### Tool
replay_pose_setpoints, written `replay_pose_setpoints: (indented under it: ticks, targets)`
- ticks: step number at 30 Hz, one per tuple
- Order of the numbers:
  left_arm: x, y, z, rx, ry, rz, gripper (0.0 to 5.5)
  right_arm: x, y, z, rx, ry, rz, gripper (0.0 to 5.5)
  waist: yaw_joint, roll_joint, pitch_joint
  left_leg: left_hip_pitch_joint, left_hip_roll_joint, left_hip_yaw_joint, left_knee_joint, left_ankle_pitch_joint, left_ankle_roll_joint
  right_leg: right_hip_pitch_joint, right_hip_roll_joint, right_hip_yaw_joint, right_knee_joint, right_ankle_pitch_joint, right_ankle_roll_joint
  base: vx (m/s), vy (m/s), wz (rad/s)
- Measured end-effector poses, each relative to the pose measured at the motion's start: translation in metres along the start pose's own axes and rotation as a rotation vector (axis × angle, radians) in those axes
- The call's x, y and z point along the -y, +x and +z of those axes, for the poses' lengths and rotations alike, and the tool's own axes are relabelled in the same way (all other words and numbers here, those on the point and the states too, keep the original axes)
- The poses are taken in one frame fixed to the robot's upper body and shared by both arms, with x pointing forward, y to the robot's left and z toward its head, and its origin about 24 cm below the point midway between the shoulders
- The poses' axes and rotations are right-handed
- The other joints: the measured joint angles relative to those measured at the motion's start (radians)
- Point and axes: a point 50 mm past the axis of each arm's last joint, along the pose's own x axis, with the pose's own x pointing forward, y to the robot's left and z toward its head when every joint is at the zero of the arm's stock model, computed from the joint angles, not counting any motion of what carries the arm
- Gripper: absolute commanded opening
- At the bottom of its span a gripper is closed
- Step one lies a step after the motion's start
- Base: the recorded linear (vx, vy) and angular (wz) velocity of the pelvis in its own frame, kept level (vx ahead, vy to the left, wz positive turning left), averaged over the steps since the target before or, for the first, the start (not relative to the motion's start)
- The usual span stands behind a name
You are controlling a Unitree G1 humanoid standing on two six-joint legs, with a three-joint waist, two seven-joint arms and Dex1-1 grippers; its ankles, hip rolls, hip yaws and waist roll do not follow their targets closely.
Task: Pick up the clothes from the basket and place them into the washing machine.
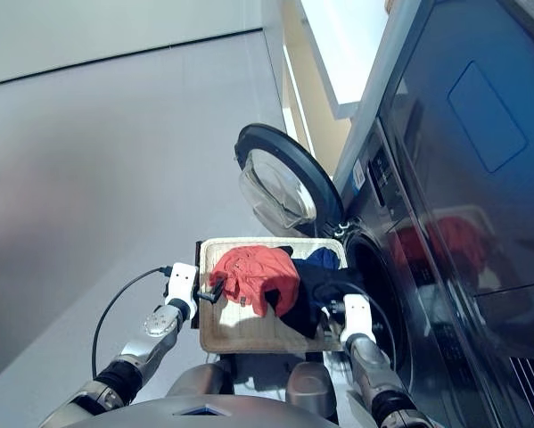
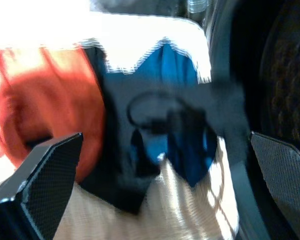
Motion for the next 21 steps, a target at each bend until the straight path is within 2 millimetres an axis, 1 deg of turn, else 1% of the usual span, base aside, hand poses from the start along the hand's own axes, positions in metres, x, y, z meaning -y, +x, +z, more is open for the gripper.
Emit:
replay_pose_setpoints:
  ticks: [1, 2, 3, 5, 6, 7, 10, 11, 14, 16, 17, 18, 19, 21]
  targets:
    - [-0.001, 0.005, 0.01, 0.03, 0.015, 0.006, 5.5, -0.009, 0.004, 0.018, 0.071, 0.001, 0.027, 5.5, 0.0, -0.015, 0.019, -0.02, -0.003, 0.006, 0.011, 0.001, 0.001, -0.04, -0.004, 0.003, 0.042, -0.014, 0.0, -0.117, -0.01, -0.106]
    - [-0.004, 0.011, 0.021, 0.06, 0.042, 0.012, 5.5, -0.016, 0.007, 0.033, 0.141, 0.003, 0.053, 5.5, 0.001, -0.032, 0.051, -0.037, -0.006, 0.006, 0.025, 0.0, 0.001, -0.07, -0.01, 0.005, 0.084, -0.029, -0.002, -0.076, -0.011, -0.037]
    - [-0.001, 0.019, 0.036, 0.102, 0.062, 0.006, 5.5, -0.026, 0.013, 0.053, 0.214, 0.009, 0.075, 5.5, -0.001, -0.051, 0.088, -0.047, -0.008, 0.009, 0.037, 0.001, 0.002, -0.094, -0.013, 0.008, 0.122, -0.041, -0.002, -0.111, -0.018, 0.022]
    - [-0.004, 0.026, 0.053, 0.147, 0.09, 0.019, 5.5, -0.039, 0.015, 0.076, 0.303, 0.013, 0.113, 5.5, 0.002, -0.075, 0.121, -0.085, -0.012, 0.01, 0.062, 0.001, 0.002, -0.156, -0.019, 0.023, 0.193, -0.066, -0.004, -0.133, -0.034, 0.002]
    - [-0.005, 0.028, 0.059, 0.166, 0.096, 0.028, 5.5, -0.045, 0.016, 0.089, 0.352, 0.016, 0.134, 5.5, 0.001, -0.08, 0.134, -0.102, -0.013, 0.011, 0.073, 0.001, 0.002, -0.182, -0.02, 0.028, 0.223, -0.075, -0.003, -0.12, -0.041, 0.01]
    - [-0.005, 0.031, 0.065, 0.18, 0.098, 0.036, 5.5, -0.049, 0.016, 0.099, 0.388, 0.02, 0.15, 5.5, 0.0, -0.081, 0.145, -0.121, -0.013, 0.009, 0.084, 0.001, 0.002, -0.21, -0.022, 0.031, 0.251, -0.086, -0.007, -0.127, -0.041, 0.033]
    - [-0.002, 0.036, 0.078, 0.218, 0.094, 0.062, 5.5, -0.061, 0.014, 0.123, 0.48, 0.022, 0.19, 5.5, -0.001, -0.082, 0.17, -0.192, -0.013, 0.009, 0.128, 0.0, -0.002, -0.306, -0.022, 0.046, 0.339, -0.109, -0.019, -0.132, -0.041, 0.017]
    - [-0.001, 0.037, 0.082, 0.23, 0.093, 0.067, 5.5, -0.066, 0.013, 0.131, 0.51, 0.021, 0.21, 5.5, -0.002, -0.082, 0.18, -0.216, -0.01, 0.012, 0.145, 0.001, -0.005, -0.332, -0.017, 0.052, 0.363, -0.112, -0.021, -0.151, -0.054, -0.027]
    - [0.0, 0.043, 0.101, 0.277, 0.076, 0.09, 5.5, -0.083, 0.004, 0.155, 0.605, -0.001, 0.297, 5.5, -0.007, -0.09, 0.203, -0.32, 0.003, 0.005, 0.216, -0.005, -0.013, -0.44, -0.008, 0.057, 0.441, -0.123, -0.036, -0.153, -0.066, 0.027]
    - [0.003, 0.048, 0.114, 0.308, 0.056, 0.1, 5.5, -0.097, -0.001, 0.17, 0.665, -0.005, 0.35, 5.5, -0.01, -0.097, 0.225, -0.382, 0.015, -0.002, 0.261, -0.008, -0.021, -0.503, 0.003, 0.058, 0.484, -0.128, -0.045, -0.117, -0.055, 0.004]
    - [0.0, 0.05, 0.12, 0.317, 0.063, 0.115, 5.5, -0.102, -0.004, 0.177, 0.692, -0.005, 0.369, 5.5, -0.009, -0.099, 0.233, -0.418, 0.023, -0.012, 0.287, -0.02, -0.028, -0.535, 0.007, 0.058, 0.504, -0.132, -0.051, -0.076, -0.047, -0.027]
    - [0.0, 0.052, 0.125, 0.323, 0.06, 0.123, 5.5, -0.108, -0.004, 0.184, 0.717, -0.011, 0.388, 5.5, -0.009, -0.105, 0.242, -0.439, 0.031, -0.013, 0.299, -0.021, -0.029, -0.557, 0.017, 0.058, 0.517, -0.131, -0.054, -0.101, -0.058, -0.07]
    - [0.003, 0.054, 0.127, 0.324, 0.046, 0.126, 5.5, -0.114, -0.006, 0.188, 0.731, -0.015, 0.411, 5.5, -0.01, -0.11, 0.244, -0.467, 0.04, -0.014, 0.319, -0.022, -0.034, -0.584, 0.026, 0.058, 0.533, -0.125, -0.063, -0.071, -0.046, -0.083]
    - [0.001, 0.058, 0.131, 0.319, 0.046, 0.149, 5.5, -0.12, -0.008, 0.195, 0.758, -0.018, 0.437, 5.5, -0.01, -0.117, 0.252, -0.51, 0.053, -0.018, 0.345, -0.024, -0.038, -0.628, 0.032, 0.057, 0.555, -0.127, -0.07, 0.0, 0.0, 0.0]
